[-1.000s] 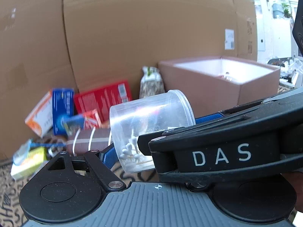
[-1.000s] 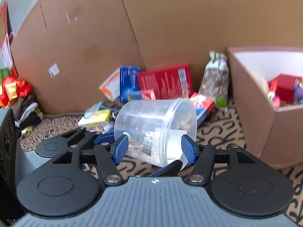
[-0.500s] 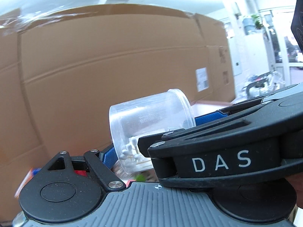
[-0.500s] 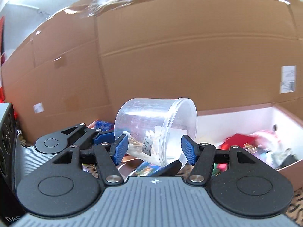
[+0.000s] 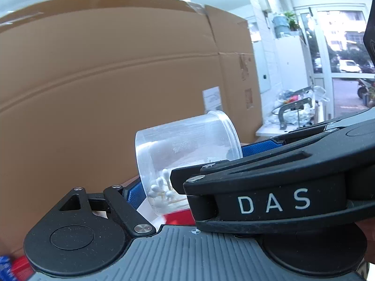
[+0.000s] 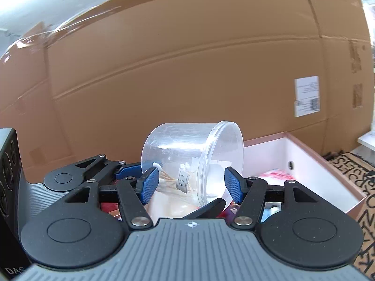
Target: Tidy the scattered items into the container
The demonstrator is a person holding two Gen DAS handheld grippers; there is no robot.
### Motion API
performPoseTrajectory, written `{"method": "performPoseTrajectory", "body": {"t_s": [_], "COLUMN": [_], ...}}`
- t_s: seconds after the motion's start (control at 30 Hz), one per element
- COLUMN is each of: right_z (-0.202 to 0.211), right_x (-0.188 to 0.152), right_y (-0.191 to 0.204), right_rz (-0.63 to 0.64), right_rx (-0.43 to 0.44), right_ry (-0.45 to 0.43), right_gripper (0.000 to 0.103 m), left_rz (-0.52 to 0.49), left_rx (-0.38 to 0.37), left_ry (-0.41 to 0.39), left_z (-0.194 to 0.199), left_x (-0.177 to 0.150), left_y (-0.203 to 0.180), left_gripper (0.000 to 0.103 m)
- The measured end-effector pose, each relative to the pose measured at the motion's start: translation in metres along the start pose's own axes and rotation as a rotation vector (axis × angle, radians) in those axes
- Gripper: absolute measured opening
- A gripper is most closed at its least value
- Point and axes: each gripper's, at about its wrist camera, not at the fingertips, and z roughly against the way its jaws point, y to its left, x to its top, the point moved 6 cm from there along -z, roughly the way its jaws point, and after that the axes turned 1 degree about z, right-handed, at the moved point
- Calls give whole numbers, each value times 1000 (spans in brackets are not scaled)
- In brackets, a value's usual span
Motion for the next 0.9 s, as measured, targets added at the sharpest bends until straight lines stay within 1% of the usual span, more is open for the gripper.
{"method": "performPoseTrajectory", "body": {"t_s": [0.13,0.17,0.2,0.23,0.27,0.3,0.37,0.43,0.53,0.6,0.63,0.73,0.8,0.9], "right_z": [-8,-10,-12,-15,-17,-16,-11,-5,6,13,16,26,32,38], "right_x": [5,5,4,2,1,0,-2,-3,-6,-9,-10,-19,-25,-34], "right_y": [-31,-38,-44,-50,-55,-59,-65,-69,-73,-72,-72,-68,-64,-56], "right_rz": [-25,-35,-44,-49,-55,-62,-74,-86,-118,-131,-137,-144,-157,-183], "right_rx": [-51,-63,-72,-85,-97,-119,-145,-156,-165,-170,-173,-183,-178,-159], "right_ry": [4,7,12,16,21,7,-18,-42,-68,-75,-79,-83,-85,-79], "right_gripper": [68,68,69,73,86,90,89,89,89,90,90,93,94,97], "left_rz": [11,22,34,45,50,48,46,40,58,105,132,197,226,236], "left_rx": [-56,-70,-86,-103,-104,-96,-85,-60,12,47,52,71,103,142], "left_ry": [11,17,27,41,58,74,72,52,53,75,81,76,69,83], "left_z": [-35,-42,-50,-56,-61,-64,-61,-55,-42,-32,-25,0,17,42], "left_x": [9,9,8,7,4,1,-2,-2,-5,-11,-14,-25,-33,-50], "left_y": [-14,-17,-20,-22,-24,-24,-21,-16,-4,7,12,25,33,39], "left_gripper": [86,87,93,95,100,103,103,103,103,103,103,103,103,103]}}
